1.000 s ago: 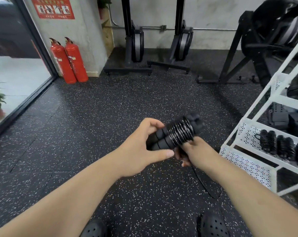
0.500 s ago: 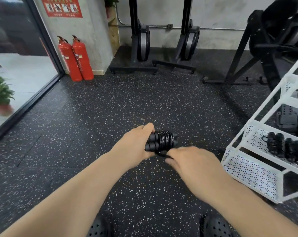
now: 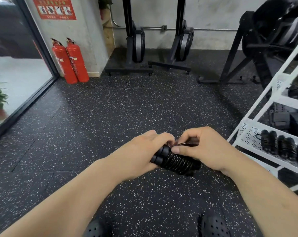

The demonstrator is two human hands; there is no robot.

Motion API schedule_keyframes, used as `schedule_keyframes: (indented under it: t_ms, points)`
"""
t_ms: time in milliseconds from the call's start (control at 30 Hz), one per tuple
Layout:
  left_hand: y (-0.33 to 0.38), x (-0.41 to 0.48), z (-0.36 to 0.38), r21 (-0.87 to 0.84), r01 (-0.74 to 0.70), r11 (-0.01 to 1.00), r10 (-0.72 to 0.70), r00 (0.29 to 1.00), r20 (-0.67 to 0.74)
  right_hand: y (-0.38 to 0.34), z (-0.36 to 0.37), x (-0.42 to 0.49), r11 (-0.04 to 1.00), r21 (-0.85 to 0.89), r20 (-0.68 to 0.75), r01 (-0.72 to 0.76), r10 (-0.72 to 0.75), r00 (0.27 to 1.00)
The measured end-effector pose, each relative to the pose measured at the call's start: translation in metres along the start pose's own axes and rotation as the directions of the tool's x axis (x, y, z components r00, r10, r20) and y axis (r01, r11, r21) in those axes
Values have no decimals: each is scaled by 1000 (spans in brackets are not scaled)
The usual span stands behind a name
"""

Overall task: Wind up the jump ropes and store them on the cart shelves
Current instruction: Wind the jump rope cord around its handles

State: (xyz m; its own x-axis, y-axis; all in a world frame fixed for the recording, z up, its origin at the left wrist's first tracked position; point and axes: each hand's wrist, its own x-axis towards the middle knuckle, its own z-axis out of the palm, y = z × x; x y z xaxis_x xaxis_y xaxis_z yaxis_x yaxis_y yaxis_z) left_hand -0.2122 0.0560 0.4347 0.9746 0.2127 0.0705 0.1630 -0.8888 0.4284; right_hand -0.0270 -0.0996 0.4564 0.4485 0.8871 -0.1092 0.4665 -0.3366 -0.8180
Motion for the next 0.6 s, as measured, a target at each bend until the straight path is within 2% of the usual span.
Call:
schedule_keyframes:
  t_ms: [67,133,233,333,400,533,600]
  points:
    - [0,1,1,96,-79,992,89,991,-102,-2,3,-1,999,49,-19,10,-9,1000]
    - [-3,4,7,209,-72,975,114,974,-196,-3,8,1,998,55,-92,33,-28,995]
    - [-2,9,11,193,175,966,-96,928,-360,-5,19,2,996,70,-214,60,-43,976]
    - [5,13,11,-66,397,915,-380,800,-464,-9,29,4,984,150,-310,90,-40,950]
    - [8,17,13,-287,426,858,-513,737,-441,-11,34,7,982,150,-395,111,-44,918]
    - [16,22,26,-498,307,811,-529,748,-400,-12,42,14,984,144,-519,102,-13,855]
    - [24,23,30,-627,267,731,-560,761,-328,-14,45,13,984,145,-556,102,-4,831]
